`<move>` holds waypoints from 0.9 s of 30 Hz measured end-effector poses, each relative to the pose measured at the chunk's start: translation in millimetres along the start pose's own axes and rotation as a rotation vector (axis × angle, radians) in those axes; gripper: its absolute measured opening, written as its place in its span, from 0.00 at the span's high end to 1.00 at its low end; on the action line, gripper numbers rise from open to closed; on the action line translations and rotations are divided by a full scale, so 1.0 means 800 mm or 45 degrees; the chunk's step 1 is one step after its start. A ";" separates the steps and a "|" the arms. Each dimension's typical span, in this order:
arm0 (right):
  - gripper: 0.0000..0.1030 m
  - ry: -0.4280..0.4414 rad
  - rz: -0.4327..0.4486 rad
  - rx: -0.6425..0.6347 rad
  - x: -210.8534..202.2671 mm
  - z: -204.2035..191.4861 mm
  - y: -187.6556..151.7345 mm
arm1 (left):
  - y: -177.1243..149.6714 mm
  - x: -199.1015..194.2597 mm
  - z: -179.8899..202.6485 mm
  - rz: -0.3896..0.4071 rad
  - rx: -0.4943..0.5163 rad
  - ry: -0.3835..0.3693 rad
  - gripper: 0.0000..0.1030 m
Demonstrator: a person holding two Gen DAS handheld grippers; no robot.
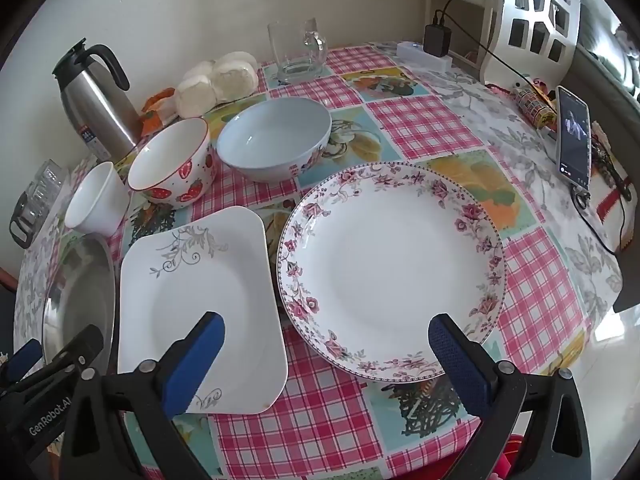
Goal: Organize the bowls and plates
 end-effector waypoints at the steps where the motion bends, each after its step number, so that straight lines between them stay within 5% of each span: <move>1: 0.00 0.000 0.000 -0.001 0.000 -0.001 0.000 | 0.000 0.001 0.000 -0.003 -0.002 -0.002 0.00; 27: 0.00 0.001 -0.014 -0.009 0.001 -0.001 -0.002 | -0.005 0.014 -0.003 -0.066 -0.032 -0.015 0.00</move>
Point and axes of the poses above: each gripper's, at about its wrist camera, not at the fingertips, and x roughly the way its jaws point, z to its right, y to its top, the point moved 7 cm from there along x, roughly the way its jaws point, and after that the axes turned 1 degree about -z, right-handed, at the moved point
